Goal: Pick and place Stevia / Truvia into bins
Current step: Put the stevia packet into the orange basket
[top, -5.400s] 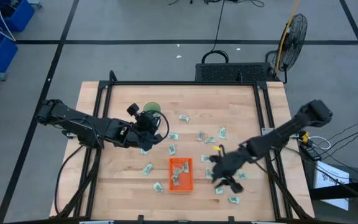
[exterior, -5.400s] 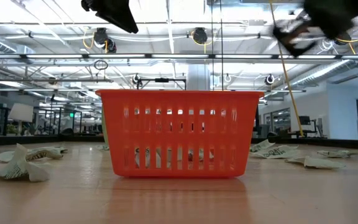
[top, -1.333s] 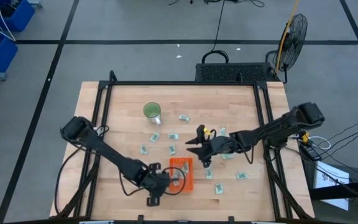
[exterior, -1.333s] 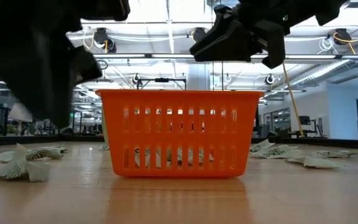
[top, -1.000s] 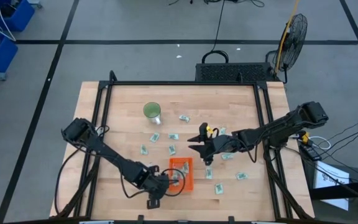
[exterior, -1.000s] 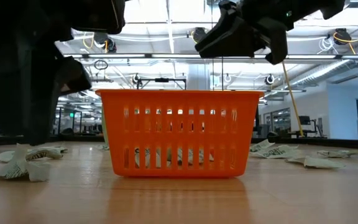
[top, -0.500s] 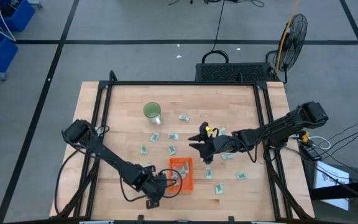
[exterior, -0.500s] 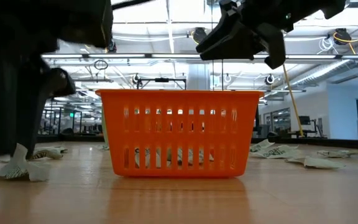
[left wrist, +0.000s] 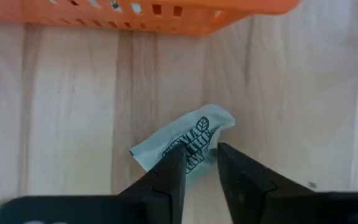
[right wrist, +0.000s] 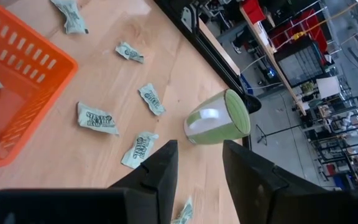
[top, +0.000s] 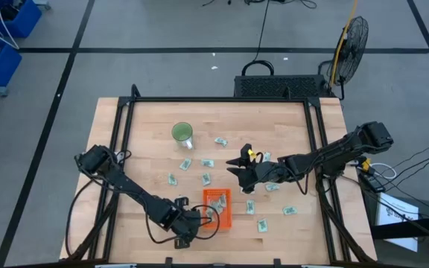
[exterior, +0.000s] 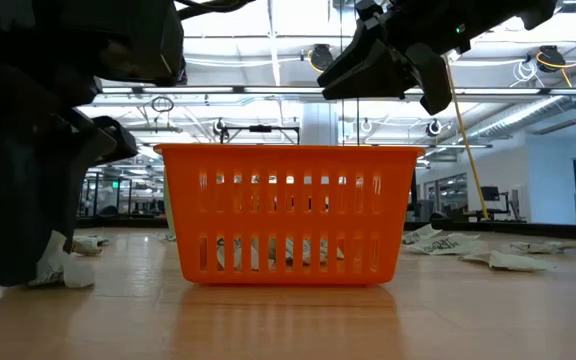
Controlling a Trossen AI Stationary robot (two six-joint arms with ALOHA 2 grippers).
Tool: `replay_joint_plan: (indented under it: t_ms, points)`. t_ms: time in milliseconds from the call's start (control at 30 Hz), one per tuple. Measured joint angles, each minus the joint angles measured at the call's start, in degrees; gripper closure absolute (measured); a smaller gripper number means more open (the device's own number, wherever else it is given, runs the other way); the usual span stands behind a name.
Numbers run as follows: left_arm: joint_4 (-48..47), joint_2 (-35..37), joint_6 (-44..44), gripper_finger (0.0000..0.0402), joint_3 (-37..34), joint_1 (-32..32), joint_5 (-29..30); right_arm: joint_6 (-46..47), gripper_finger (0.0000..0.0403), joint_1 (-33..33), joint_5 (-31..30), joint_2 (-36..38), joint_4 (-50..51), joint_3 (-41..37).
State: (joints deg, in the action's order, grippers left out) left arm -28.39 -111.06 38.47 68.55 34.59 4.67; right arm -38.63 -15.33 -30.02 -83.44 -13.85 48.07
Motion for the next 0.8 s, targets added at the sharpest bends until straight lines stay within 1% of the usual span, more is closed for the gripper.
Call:
replay_joint_plan:
  t_ms: [100, 133, 167, 267, 367, 600, 700, 800]
  points:
    - [-0.2, 0.1, -1.3, 0.0369, -0.1, -0.2, 0.3, 0.0, 0.0284, 0.0, 0.0, 0.0, 0.0, 0.0]
    - [-0.3, 0.4, -1.5, 0.0384, -0.1, -0.2, 0.1, 0.0, 0.0284, 0.0, 0.0, 0.0, 0.0, 0.0]
    - [-0.3, 0.7, -1.6, 0.0391, -0.1, -0.5, -0.1, 0.0, 0.0284, 0.0, 0.0, 0.0, 0.0, 0.0]
    - [-0.6, 2.6, -1.4, 0.0390, 0.3, -1.1, 0.4, -0.3, 0.0284, 0.0, -0.2, 0.0, 0.0, 0.0]
    - [0.0, 6.0, -3.5, 0.0397, 1.3, -2.2, 1.7, -1.3, 0.0285, 0.0, -0.2, 0.0, 0.0, 0.0]
    - [-0.8, 13.6, -9.9, 0.0398, 1.3, -5.7, 10.8, 0.8, 0.0284, -0.1, -0.2, 0.0, 1.0, 0.0]
    - [0.1, 14.1, -12.3, 0.0393, 1.3, -8.4, 11.5, 3.1, 0.0285, -0.1, 0.0, 0.0, 1.9, 0.0]
    - [3.1, 12.4, -15.2, 0.0393, 1.4, -11.8, 10.1, 5.2, 0.0288, -0.1, 0.0, 0.0, 4.6, 0.0]
